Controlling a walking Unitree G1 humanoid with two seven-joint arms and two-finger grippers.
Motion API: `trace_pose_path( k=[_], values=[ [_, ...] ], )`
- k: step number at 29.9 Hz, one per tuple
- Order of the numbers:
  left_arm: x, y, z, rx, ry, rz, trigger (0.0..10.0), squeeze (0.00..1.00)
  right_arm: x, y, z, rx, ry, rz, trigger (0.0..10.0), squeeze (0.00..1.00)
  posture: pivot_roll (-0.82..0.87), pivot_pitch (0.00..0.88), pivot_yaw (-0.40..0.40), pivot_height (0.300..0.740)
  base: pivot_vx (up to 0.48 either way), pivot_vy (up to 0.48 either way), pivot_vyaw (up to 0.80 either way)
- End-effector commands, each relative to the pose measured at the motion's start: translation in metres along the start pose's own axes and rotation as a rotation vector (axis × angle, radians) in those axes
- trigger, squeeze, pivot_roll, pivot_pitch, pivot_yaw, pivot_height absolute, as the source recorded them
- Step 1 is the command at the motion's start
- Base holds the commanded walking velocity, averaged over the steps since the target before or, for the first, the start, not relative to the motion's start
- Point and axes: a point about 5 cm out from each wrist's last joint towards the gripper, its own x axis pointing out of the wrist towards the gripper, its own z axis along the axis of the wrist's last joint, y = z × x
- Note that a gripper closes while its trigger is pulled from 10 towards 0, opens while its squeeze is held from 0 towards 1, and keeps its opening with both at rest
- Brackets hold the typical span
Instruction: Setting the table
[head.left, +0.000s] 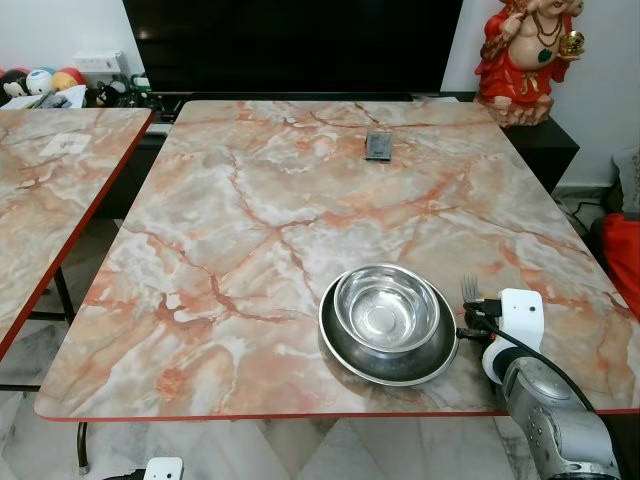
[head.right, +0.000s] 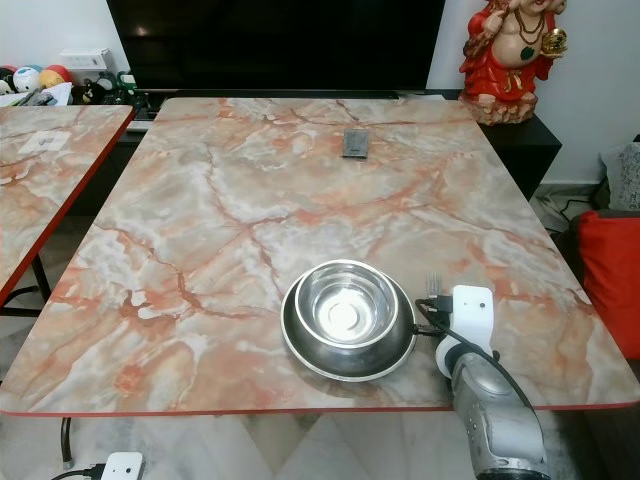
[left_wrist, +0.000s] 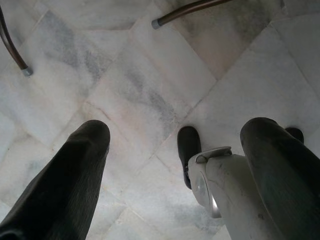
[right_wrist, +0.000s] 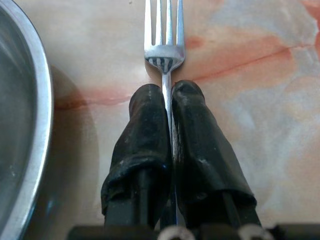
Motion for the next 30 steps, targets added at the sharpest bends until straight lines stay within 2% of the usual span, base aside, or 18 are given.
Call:
trace_pose_path(
  k=[1, 23, 26, 29, 30],
  values=[
    [-0.002, 0.002, -0.008, 0.01, 0.037, 0.003, 10.0, 0.0, 0.002, 0.002, -0.001, 0.005, 0.003, 0.004, 10.0, 0.0, -0.03, 0.13, 0.001, 0.74, 0.0, 0.0, 0.0],
    [-0.002, 0.002, -0.009, 0.008, 0.037, 0.004, 10.0, 0.0, 0.013, 0.009, 0.0, 0.006, -0.027, 0.014, 10.0, 0.0, -0.03, 0.13, 0.001, 0.74, 0.0, 0.0, 0.0],
    [-0.002, 0.002, -0.009, 0.009, 0.037, 0.004, 10.0, 0.0, 0.014, 0.009, 0.0, 0.006, -0.032, 0.012, 10.0, 0.09, -0.03, 0.131, 0.001, 0.74, 0.0, 0.0, 0.0],
    [-0.002, 0.002, -0.009, 0.009, 0.037, 0.005, 10.0, 0.0, 0.014, 0.009, 0.0, 0.005, -0.034, 0.012, 10.0, 0.1, -0.03, 0.131, 0.001, 0.74, 0.0, 0.0, 0.0],
    [-0.002, 0.002, -0.009, 0.009, 0.037, 0.005, 10.0, 0.0, 0.014, 0.009, 0.0, 0.005, -0.034, 0.012, 10.0, 0.16, -0.03, 0.131, 0.001, 0.74, 0.0, 0.0, 0.0]
  ],
)
